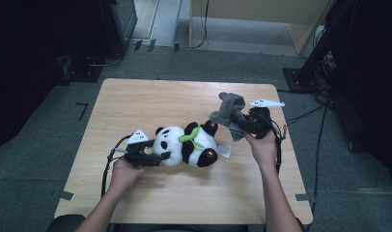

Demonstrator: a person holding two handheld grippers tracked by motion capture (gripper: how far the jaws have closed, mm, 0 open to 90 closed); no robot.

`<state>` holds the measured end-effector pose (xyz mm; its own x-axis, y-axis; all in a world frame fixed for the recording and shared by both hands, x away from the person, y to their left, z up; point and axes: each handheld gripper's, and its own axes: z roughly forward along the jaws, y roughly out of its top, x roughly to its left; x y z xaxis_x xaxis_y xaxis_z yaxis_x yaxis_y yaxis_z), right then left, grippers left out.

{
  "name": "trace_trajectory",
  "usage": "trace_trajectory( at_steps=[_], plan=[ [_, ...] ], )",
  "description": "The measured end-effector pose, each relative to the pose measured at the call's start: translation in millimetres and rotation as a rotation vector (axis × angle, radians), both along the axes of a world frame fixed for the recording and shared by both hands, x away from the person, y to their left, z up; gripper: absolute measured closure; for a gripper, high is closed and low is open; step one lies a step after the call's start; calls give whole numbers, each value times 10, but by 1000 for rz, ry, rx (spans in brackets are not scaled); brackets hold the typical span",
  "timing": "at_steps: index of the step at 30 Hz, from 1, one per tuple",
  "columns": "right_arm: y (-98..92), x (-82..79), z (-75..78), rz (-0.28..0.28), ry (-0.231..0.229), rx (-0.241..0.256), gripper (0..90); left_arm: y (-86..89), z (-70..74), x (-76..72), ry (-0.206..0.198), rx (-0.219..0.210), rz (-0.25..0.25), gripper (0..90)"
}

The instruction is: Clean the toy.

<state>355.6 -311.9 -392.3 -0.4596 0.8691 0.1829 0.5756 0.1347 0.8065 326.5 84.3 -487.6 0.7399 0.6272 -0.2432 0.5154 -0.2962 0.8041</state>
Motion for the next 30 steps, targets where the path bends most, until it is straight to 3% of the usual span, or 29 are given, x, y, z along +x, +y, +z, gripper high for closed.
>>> trace_trajectory(
  at_steps=[7,9,13,17,22,30],
  plan=[
    [338,-23,144,90,-56,4,760,8,-15,-15,-13,-1,-4,198],
    [446,-1,115,119,-45,-10,759,8,-18,-17,-14,-3,-3,198],
    [577,86,-81,147,18,-42,753,10,-24,-21,-11,-9,2,199],
    [540,144,-185,132,46,-2,742,17,-34,-1,-3,-28,6,199],
    [452,153,-258,115,55,-1,757,13,-27,11,4,-31,9,199],
    [271,216,-435,68,161,-47,779,2,-11,6,10,-21,15,213]
  ],
)
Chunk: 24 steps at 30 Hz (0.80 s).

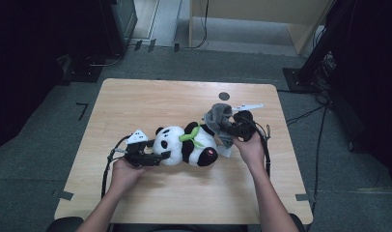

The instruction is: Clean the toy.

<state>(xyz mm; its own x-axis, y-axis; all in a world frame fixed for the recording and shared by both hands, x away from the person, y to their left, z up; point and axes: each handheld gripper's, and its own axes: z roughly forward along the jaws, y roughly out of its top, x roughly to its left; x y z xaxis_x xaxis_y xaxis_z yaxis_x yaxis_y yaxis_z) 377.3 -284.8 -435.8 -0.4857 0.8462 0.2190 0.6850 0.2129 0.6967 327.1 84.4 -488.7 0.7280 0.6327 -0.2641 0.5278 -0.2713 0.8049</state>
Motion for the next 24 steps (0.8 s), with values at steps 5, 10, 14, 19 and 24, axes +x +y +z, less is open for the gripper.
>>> trace_trajectory(
  at_steps=[5,10,14,19,24],
  plan=[
    [-178,-9,16,-56,-6,17,780,-7,-15,1,-14,-5,-4,208],
    [-389,-68,169,-114,-44,56,781,-21,-21,-4,-21,-4,-5,207],
    [-460,-153,354,-126,-97,120,781,-34,-25,-7,-25,-6,-4,207],
    [-333,-242,558,-83,-162,131,781,-37,-26,-11,-29,-5,-5,207],
    [-149,-315,700,-15,-193,147,780,-34,-28,-14,-31,-4,-8,206]
  ],
)
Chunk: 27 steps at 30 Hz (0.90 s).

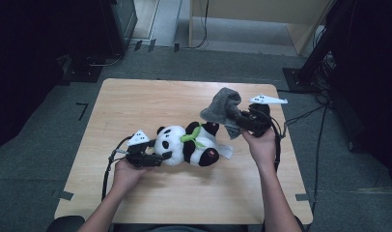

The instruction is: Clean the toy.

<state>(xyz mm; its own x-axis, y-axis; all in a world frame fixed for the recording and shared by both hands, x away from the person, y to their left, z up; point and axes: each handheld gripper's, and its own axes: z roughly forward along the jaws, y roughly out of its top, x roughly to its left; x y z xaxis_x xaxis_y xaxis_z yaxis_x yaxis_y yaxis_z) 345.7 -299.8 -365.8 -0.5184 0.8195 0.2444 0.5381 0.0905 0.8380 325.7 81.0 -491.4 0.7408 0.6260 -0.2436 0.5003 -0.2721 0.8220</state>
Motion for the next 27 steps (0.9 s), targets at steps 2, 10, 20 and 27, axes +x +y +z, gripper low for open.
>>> trace_trajectory(
  at_steps=[2,10,20,27],
  plan=[
    [89,-19,19,38,-8,8,780,-2,-1,-1,0,-2,1,206],
    [546,-41,-131,221,27,-6,782,-8,8,-2,9,3,8,210],
    [714,29,-519,275,137,-48,784,-13,12,7,24,16,10,224],
    [550,-25,-654,247,151,-19,786,-34,24,-11,13,39,0,225]
  ],
)
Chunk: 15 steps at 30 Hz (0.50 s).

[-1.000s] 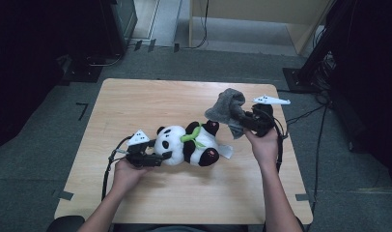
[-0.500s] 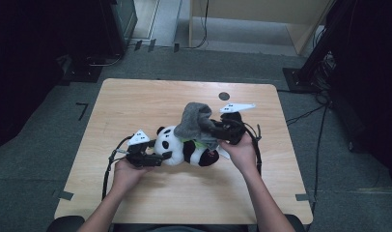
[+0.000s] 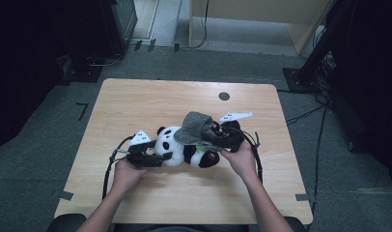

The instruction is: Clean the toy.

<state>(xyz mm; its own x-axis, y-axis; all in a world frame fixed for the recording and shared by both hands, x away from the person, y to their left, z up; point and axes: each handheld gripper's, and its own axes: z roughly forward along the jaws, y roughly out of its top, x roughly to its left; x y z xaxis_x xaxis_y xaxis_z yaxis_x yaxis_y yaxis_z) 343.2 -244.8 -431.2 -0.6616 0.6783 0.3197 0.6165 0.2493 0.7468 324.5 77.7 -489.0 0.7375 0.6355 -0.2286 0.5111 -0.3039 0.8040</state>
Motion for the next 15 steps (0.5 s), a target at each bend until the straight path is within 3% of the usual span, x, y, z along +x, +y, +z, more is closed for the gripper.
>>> trace_trajectory(
  at_steps=[12,15],
  plan=[
    [-292,-50,-128,-66,40,15,786,12,-5,16,20,-18,5,227],
    [-353,-32,-174,-92,54,-16,786,25,-7,35,38,-38,13,227]
  ],
)
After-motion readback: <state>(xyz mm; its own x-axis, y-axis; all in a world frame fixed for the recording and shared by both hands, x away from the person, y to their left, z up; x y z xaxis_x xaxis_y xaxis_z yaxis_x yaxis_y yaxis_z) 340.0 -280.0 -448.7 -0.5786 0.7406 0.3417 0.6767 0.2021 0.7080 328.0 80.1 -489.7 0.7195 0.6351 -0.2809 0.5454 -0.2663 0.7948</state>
